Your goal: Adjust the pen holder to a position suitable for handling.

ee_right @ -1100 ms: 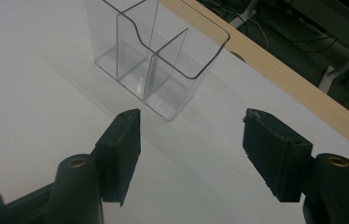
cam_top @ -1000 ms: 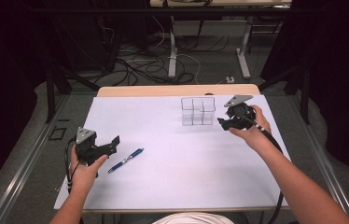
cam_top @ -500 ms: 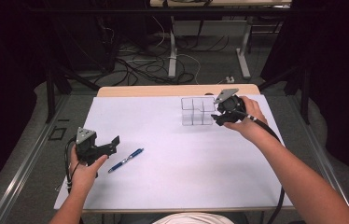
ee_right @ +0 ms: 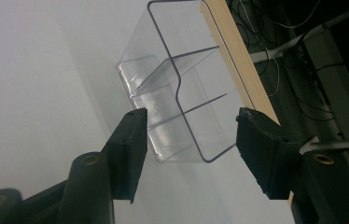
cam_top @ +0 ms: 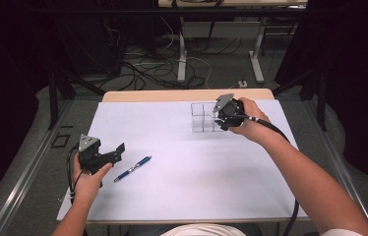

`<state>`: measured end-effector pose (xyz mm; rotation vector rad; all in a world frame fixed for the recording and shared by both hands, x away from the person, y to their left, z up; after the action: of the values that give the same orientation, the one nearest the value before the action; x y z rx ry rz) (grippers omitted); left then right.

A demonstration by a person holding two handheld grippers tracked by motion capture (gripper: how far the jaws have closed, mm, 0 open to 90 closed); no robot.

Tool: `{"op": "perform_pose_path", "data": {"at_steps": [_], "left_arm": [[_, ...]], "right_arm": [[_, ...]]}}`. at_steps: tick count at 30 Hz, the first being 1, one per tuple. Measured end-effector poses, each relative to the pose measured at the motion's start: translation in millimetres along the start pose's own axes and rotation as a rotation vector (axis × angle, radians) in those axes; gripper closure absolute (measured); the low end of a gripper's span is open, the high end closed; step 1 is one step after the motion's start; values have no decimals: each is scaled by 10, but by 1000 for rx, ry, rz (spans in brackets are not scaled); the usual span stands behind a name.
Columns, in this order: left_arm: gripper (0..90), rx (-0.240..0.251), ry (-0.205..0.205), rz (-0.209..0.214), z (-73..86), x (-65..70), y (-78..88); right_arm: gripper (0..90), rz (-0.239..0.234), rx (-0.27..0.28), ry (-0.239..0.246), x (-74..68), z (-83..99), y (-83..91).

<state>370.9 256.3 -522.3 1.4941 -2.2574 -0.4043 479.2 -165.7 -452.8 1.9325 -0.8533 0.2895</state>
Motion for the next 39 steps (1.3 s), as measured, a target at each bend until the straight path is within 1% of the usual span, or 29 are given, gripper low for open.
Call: {"op": "perform_pose_path", "data": {"at_steps": [1,2,5,7,8,13,14,15,16,17,18,19,20,22,24,25,27,30,31,32,33,34,35,36,37,38,39], "left_arm": [[42,-1,4,0,0,1,5],[42,0,3,0,0,0,7],[42,2,5,-1,-1,-6,9],[43,0,3,-1,-1,-10,11],[43,0,3,-1,-1,-10,11],[43,-2,2,-2,-1,-11,15],[44,-2,0,-2,0,-11,14],[44,-1,0,-2,1,-9,12],[44,-1,0,-2,1,-9,11],[44,-1,0,-2,1,-8,12],[44,-1,0,-2,1,-8,12],[44,-1,-1,-2,1,-8,12],[44,-1,-1,-2,1,-8,12],[45,0,-3,-3,2,-11,11],[45,-3,-8,-3,3,-14,12],[46,-4,-8,-3,3,-14,11],[46,-4,-9,-4,4,-12,11],[47,-6,-10,-4,7,-15,8],[48,-6,-10,-4,7,-15,8],[48,-3,-6,-4,8,-14,6],[49,-3,-6,-4,9,-15,7],[49,-2,-3,-4,10,-14,7],[49,-2,-2,-4,9,-14,9],[49,-2,-1,-4,9,-14,9],[49,-4,-1,-5,11,-16,10],[50,-4,-1,-5,13,-18,10],[50,-5,-1,-6,14,-19,9]], "right_arm": [[434,0,6,22,-9,-19,-20],[437,-5,-6,47,-13,-40,-27],[460,-21,-3,91,-29,-86,-70],[465,-25,-11,121,-44,-110,-93],[467,-26,-10,143,-41,-121,-106],[484,-41,-8,191,-67,-164,-160],[484,-45,-8,213,-69,-173,-175],[485,-49,-7,223,-78,-181,-189],[485,-45,7,230,-88,-185,-216],[485,-48,-9,243,-97,-194,-223],[486,-68,-37,264,-99,-203,-223],[486,-59,-14,265,-115,-207,-251],[486,-67,-14,283,-116,-218,-264],[486,-79,-10,303,-117,-236,-294],[486,-73,-8,298,-121,-239,-310],[484,-70,-20,311,-104,-240,-349],[481,-71,-28,314,-87,-232,-392],[476,-67,-44,311,-60,-213,-450],[474,-71,-41,307,-55,-206,-474],[472,-74,-55,305,-50,-200,-485],[472,-72,-39,300,-53,-190,-515],[471,-89,-74,309,-46,-191,-513],[471,-94,-98,314,-43,-193,-514],[472,-81,-52,314,-49,-185,-560],[473,-64,15,290,-69,-172,-616],[477,-94,-65,305,-57,-183,-585],[478,-89,-55,307,-60,-181,-608]]}}
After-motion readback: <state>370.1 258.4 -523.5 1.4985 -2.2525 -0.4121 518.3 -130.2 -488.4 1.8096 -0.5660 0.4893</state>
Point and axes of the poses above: each handheld gripper's, and its own axes: y roughly backward along the jaws, z roughly out of its underside, x roughly to its right, the point moved 2 cm from there along -y, roughly forward along the jaws, and after that the axes turned 4 degrees about z, right-handed, at the moved point
